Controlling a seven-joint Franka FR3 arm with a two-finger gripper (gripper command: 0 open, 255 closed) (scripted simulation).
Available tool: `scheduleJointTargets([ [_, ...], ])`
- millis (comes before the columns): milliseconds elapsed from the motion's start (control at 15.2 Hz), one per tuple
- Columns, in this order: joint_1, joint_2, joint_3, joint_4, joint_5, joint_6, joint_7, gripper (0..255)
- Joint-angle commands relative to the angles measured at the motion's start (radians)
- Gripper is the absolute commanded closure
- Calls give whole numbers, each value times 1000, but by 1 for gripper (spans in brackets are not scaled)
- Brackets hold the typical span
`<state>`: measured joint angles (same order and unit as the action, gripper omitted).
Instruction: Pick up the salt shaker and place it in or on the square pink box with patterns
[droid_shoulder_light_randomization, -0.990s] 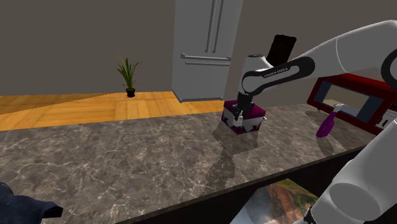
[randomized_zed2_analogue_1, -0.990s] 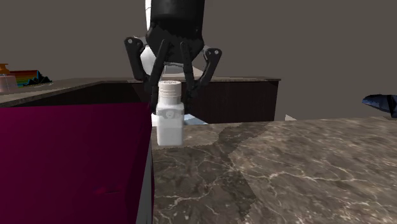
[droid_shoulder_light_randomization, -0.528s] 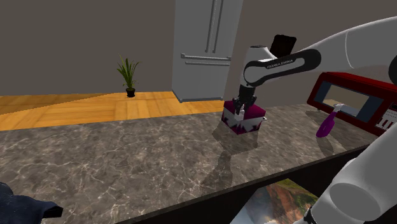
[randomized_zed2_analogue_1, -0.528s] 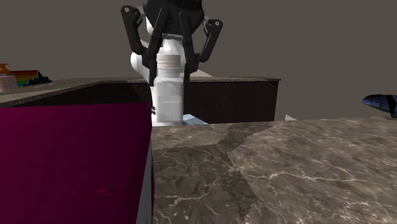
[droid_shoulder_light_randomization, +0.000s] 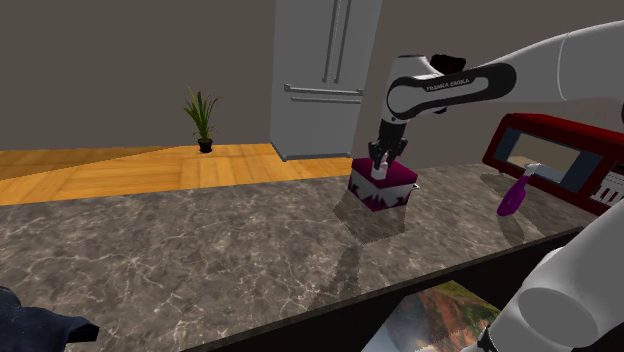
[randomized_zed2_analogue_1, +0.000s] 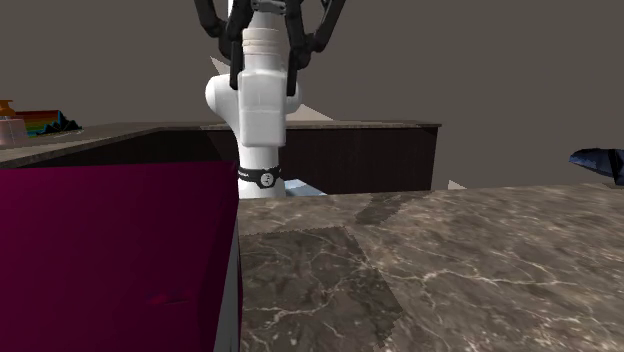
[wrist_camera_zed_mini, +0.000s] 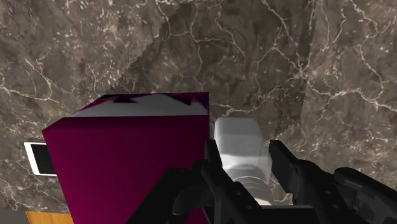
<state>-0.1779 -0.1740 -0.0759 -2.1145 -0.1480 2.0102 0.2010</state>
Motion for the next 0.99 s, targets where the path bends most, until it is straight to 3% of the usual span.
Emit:
scheduleJointTargets([
  [0,1,-5,1,21,1,-26,-2,255],
  [660,3,-16,4,143,8,-159,-17,255],
  [924,-30,77,-46,255,17,-167,-105,255],
])
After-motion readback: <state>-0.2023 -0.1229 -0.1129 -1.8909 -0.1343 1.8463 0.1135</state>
